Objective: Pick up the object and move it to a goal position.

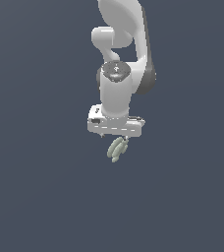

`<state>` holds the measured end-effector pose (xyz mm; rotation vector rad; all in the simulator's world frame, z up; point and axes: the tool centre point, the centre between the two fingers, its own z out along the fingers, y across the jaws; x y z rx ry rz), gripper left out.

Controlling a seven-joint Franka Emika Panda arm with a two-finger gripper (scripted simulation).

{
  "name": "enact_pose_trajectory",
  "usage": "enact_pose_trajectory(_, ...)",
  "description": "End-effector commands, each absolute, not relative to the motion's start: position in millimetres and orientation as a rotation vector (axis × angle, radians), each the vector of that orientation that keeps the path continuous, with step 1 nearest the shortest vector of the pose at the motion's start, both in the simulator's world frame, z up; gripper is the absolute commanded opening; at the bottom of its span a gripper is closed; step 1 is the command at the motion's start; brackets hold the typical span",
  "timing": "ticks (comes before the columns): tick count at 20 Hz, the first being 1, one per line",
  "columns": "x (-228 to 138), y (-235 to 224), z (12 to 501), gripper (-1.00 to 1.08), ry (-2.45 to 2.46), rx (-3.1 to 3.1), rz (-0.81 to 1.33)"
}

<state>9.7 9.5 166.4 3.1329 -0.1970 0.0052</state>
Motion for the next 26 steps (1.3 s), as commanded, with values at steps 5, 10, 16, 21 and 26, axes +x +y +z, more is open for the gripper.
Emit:
enact_pose_trajectory(5, 9, 15, 160, 1.00, -0.444, 3.109, 0.003)
enact_pose_trajectory(10, 8, 18, 155, 1.00, -0.645, 3.074, 0.002)
enact_pose_trajectory(16, 7, 22, 150, 1.00, -0.854, 3.024, 0.001)
enact_pose_trajectory(21, 6, 25, 148, 1.00, -0.969, 2.988, 0.000)
enact_pose_trajectory(26, 6, 26, 146, 1.00, -1.034, 2.966, 0.000)
